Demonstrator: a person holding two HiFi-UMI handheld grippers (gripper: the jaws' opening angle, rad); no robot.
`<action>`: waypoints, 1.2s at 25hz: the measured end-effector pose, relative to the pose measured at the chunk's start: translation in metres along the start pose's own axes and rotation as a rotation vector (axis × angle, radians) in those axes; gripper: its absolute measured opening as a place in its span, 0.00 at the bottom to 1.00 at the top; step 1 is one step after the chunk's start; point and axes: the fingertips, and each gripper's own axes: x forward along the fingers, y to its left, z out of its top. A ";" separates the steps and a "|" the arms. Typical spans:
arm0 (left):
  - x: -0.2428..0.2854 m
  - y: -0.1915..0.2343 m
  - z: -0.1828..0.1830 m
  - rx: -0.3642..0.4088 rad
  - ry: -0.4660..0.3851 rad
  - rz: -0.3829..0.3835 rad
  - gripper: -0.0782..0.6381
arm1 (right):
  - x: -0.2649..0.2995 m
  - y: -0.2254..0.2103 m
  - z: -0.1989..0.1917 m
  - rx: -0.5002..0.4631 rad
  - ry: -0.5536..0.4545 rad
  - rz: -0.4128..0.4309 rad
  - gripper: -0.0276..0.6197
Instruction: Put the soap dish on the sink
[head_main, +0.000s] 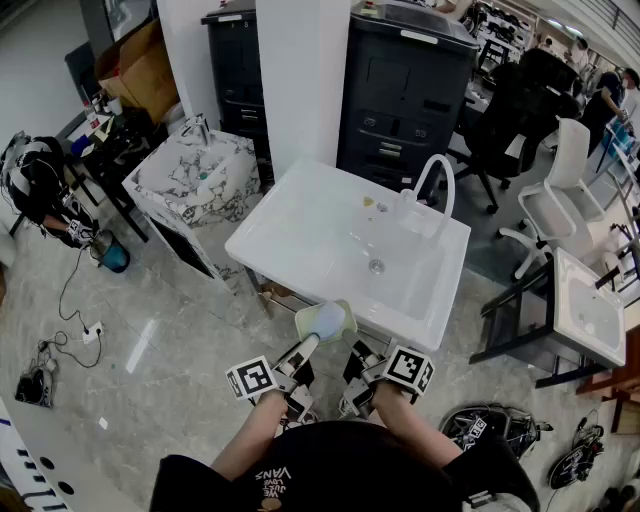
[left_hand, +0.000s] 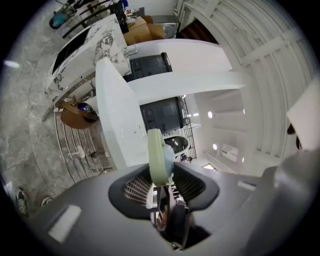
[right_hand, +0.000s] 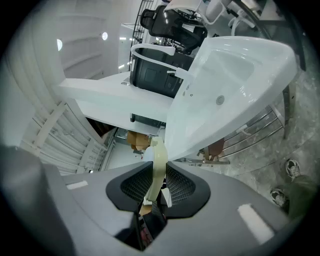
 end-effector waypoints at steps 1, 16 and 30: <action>-0.001 0.001 0.002 0.002 0.002 0.002 0.35 | 0.002 0.001 -0.001 -0.004 -0.003 0.001 0.16; 0.022 0.007 0.039 0.022 0.035 -0.050 0.35 | 0.040 0.008 0.020 -0.018 -0.057 0.000 0.17; 0.093 0.031 0.101 0.014 0.022 0.002 0.35 | 0.117 0.004 0.092 -0.020 -0.016 0.009 0.17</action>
